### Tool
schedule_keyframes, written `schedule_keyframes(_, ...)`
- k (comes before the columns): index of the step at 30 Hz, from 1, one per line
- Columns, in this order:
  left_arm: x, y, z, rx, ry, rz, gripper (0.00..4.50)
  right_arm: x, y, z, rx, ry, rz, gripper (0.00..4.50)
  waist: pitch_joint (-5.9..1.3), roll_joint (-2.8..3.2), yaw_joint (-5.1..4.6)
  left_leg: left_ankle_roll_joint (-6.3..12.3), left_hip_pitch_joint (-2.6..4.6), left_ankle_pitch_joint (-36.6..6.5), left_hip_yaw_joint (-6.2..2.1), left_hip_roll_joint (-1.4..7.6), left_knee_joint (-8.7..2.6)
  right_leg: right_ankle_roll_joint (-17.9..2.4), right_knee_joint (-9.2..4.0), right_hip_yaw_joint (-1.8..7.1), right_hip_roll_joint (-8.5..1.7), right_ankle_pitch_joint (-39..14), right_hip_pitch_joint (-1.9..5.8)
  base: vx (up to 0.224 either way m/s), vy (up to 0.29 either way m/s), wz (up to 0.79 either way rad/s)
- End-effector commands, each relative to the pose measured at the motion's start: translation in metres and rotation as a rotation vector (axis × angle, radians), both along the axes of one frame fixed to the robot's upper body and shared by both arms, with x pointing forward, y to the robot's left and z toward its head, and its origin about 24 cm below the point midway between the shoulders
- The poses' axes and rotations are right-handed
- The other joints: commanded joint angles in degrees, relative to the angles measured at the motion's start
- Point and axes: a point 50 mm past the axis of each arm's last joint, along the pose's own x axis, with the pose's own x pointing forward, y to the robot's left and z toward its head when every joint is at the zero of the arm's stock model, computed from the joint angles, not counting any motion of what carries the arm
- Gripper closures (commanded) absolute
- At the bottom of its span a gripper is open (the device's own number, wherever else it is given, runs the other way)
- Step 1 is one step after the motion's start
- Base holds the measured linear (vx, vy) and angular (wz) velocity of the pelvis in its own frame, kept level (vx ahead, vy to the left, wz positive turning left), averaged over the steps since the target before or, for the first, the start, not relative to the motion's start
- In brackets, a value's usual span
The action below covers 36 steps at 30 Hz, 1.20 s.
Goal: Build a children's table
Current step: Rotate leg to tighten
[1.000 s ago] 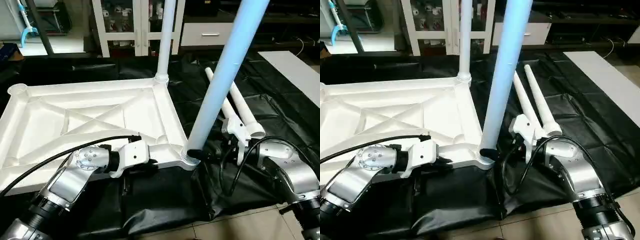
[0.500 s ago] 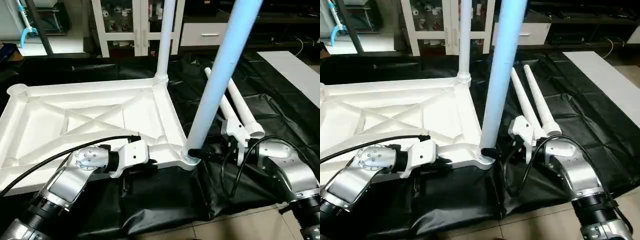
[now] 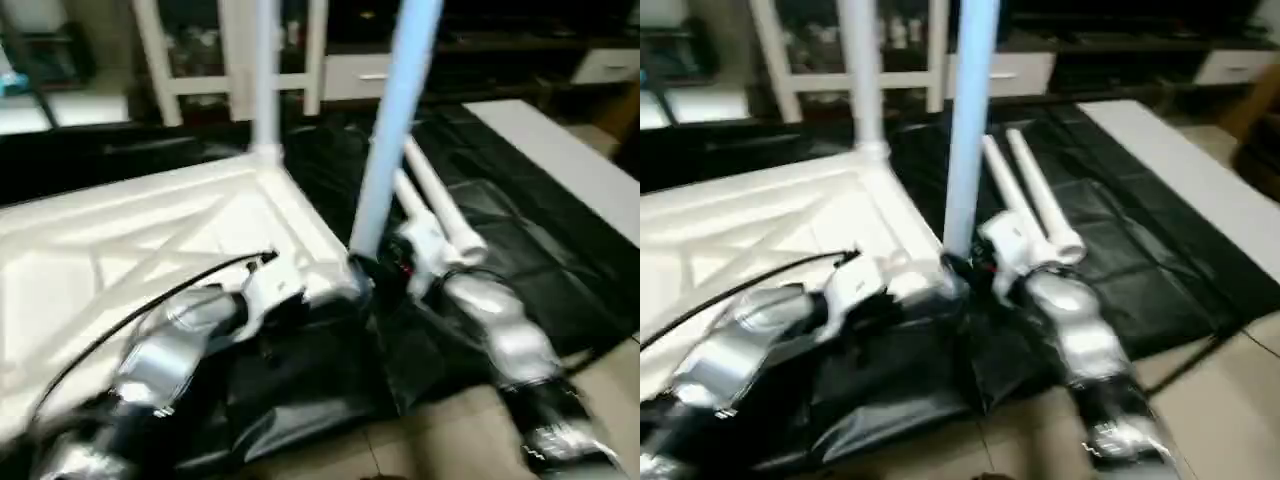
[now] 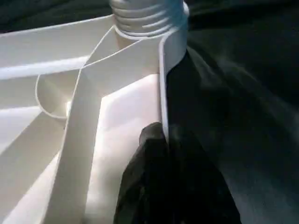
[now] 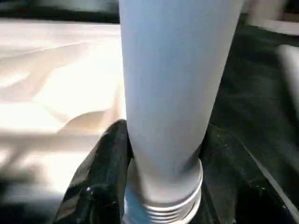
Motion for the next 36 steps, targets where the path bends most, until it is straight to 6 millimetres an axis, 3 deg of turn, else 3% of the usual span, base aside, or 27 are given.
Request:
schedule_keyframes(1,0.001,-0.028,0.011,-0.081,-0.008,-0.015,4.5,0.0,-0.005,-0.023,-0.062,0.096,-0.148,2.63,-2.62,1.14,-0.56,-7.07,2.34,-41.08,-3.21,3.04,-6.09,-5.85,-5.04,0.32,-2.42,-29.74,0.79,-0.043,0.044,-0.18)
schedule_keyframes(3,0.005,-0.038,0.017,-0.121,-0.005,0.029,4.5,0.004,0.016,-0.02,-0.056,0.079,-0.161,2.63,-2.45,1.04,-1.23,-6.99,1.97,-45.65,-3.44,3.27,-7.18,-5.7,-4.64,-0.68,-1.79,-25.77,1.48,-0.038,0.04,-0.18)
schedule_keyframes(5,0.007,-0.038,0.018,-0.101,-0.022,0.031,4.5,0.005,0.024,-0.017,-0.049,0.061,-0.139,2.63,-2.4,0.97,-1.18,-6.27,2.15,-46.86,-3.1,3.19,-7.3,-5.66,-4.61,-0.71,-1.92,-26.23,1.38,0.0,0.0,0.0)
schedule_keyframes(6,0.007,-0.038,0.018,-0.101,-0.022,0.031,4.5,0.005,0.024,-0.017,-0.049,0.061,-0.139,2.63,-2.39,0.82,-1.11,-5.85,2.7,-46.01,-2.73,2.88,-6.62,-5.53,-5.45,-0.43,-2.41,-28.43,0.7,0.0,0.0,0.0)
schedule_keyframes(8,0.01,-0.029,0.017,-0.081,-0.034,0.057,4.5,0.005,0.035,-0.011,-0.011,0.029,-0.053,2.63,-2.3,0.29,-1.05,-4.87,3.3,-42.77,-2.68,2.3,-5.24,-4.62,-7.03,-0.48,-3.4,-33.59,0.05,0.0,0.0,0.0)
schedule_keyframes(9,0.011,-0.024,0.017,-0.068,-0.034,0.076,4.5,0.004,0.039,-0.007,0.015,0.001,-0.007,2.63,-2.27,0.51,-0.99,-4.5,2.86,-40.96,-2.87,2.36,-5.22,-4.1,-7.19,-0.66,-3.6,-34.27,0.55,0.0,0.0,0.0)
schedule_keyframes(11,0.012,-0.021,0.016,-0.06,-0.033,0.087,4.5,0.003,0.04,-0.005,0.03,-0.015,0.014,2.63,-2.21,0.76,-0.97,-4.76,2.54,-41.83,-3.11,2.86,-5.82,-4.18,-6.83,-1.09,-3.26,-31.85,0.93,0.0,0.0,0.0)
schedule_keyframes(13,0.013,-0.013,0.015,-0.037,-0.04,0.107,4.5,0.002,0.038,-0.001,0.041,-0.057,0.047,2.63,-2.21,0.77,-0.81,-5.09,2.69,-42.93,-3.07,3.06,-6.21,-5.2,-6.31,-0.93,-3.01,-28.58,0.76,0.0,0.0,0.0)
schedule_keyframes(15,0.013,-0.003,0.014,-0.007,-0.067,0.093,4.5,-0.004,0.035,0.007,0.074,-0.12,0.124,2.07,-2.3,0.79,-0.25,-4.53,3.15,-41.45,-2.77,2.86,-5.72,-6.02,-6.59,-0.31,-3.45,-27.85,0.21,0.0,0.0,0.0)
schedule_keyframes(16,0.013,-0.003,0.014,-0.007,-0.067,0.093,4.5,-0.004,0.035,0.007,0.074,-0.12,0.124,1.93,-2.24,0.7,-0.19,-4.31,2.95,-40.61,-2.71,2.81,-5.74,-6.21,-6.6,-0.13,-3.43,-27.46,0.21,0.0,0.0,0.0)
schedule_keyframes(18,0.014,0.009,0.011,0.045,-0.095,0.076,4.5,-0.011,0.029,0.013,0.066,-0.16,0.201,1.83,-2.49,0.63,-0.17,-3.76,1.68,-37.02,-2.86,2.86,-6.03,-6.59,-6.0,0.22,-3.47,-25.63,1.13,0.0,0.0,0.0)
schedule_keyframes(21,0.013,0.023,0.009,0.087,-0.102,0.066,4.5,-0.02,0.02,0.02,0.061,-0.186,0.289,1.53,-2.58,0.57,0.0,-2.99,1.14,-33.56,-2.75,3.01,-6.22,-7.05,-5.55,0.62,-3.57,-23.82,1.41,0.0,0.0,0.0)
schedule_keyframes(24,0.01,0.04,0.007,0.126,-0.102,0.02,4.5,-0.034,0.0,0.028,0.025,-0.202,0.392,1.31,-2.7,0.62,0.64,-2.53,1.82,-31.4,-2.29,3.31,-6.13,-8.63,-5.24,1.13,-3.21,-19.61,0.96,0.0,0.0,0.0)
schedule_keyframes(25,0.01,0.042,0.007,0.132,-0.11,0.01,4.5,-0.034,-0.003,0.028,0.014,-0.205,0.398,1.18,-2.65,0.9,0.7,-2.65,1.79,-31.19,-2.25,3.35,-6.21,-9.07,-5.02,1.25,-3.18,-18.76,0.93,0.0,0.0,0.0)
schedule_keyframes(26,0.007,0.044,0.007,0.139,-0.114,-0.045,4.5,-0.036,-0.008,0.03,0.001,-0.207,0.415,1.1,-2.64,0.66,0.7,-2.69,1.77,-31.36,-2.04,3.19,-6.17,-9.3,-4.98,1.34,-3.01,-19.03,0.82,0.0,0.0,0.0)
schedule_keyframes(27,-0.003,0.047,0.008,0.143,-0.133,-0.205,4.5,-0.04,-0.019,0.032,-0.017,-0.198,0.45,1.07,-2.65,0.56,1.02,-2.23,1.88,-31.06,-2.1,3.05,-6.0,-8.98,-5.24,1.47,-3.14,-20.48,0.86,0.0,0.0,0.0)
schedule_keyframes(29,-0.01,0.05,0.008,0.138,-0.111,-0.273,4.5,-0.042,-0.027,0.034,-0.037,-0.193,0.461,0.99,-2.76,0.67,1.2,-2.11,1.68,-29.79,-1.98,3.18,-6.13,-9.07,-4.89,1.9,-3.07,-19.5,0.93,0.026,-0.003,0.0)
schedule_keyframes(31,-0.014,0.053,0.008,0.135,-0.103,-0.311,4.5,-0.041,-0.033,0.035,-0.059,-0.196,0.45,0.82,-2.96,0.76,1.62,-2.16,2.16,-27.94,-1.49,3.26,-6.03,-10.96,-4.33,2.16,-2.67,-15.04,0.61,0.0,0.0,0.0)
schedule_keyframes(33,-0.017,0.054,0.008,0.117,-0.096,-0.328,4.5,-0.04,-0.04,0.037,-0.071,-0.194,0.41,0.55,-2.95,0.75,2.04,-1.94,2.85,-27.45,-0.9,3.24,-5.8,-11.71,-4.4,2.41,-2.55,-14.97,0.03,0.0,0.0,0.0)
schedule_keyframes(36,-0.024,0.05,0.01,0.041,-0.077,-0.366,4.5,-0.041,-0.044,0.038,-0.074,-0.179,0.387,0.55,-3.11,0.58,2.73,-1.9,2.48,-24.58,-0.64,3.41,-5.83,-11.39,-3.95,2.74,-2.56,-14.68,0.41,0.0,0.0,0.0)
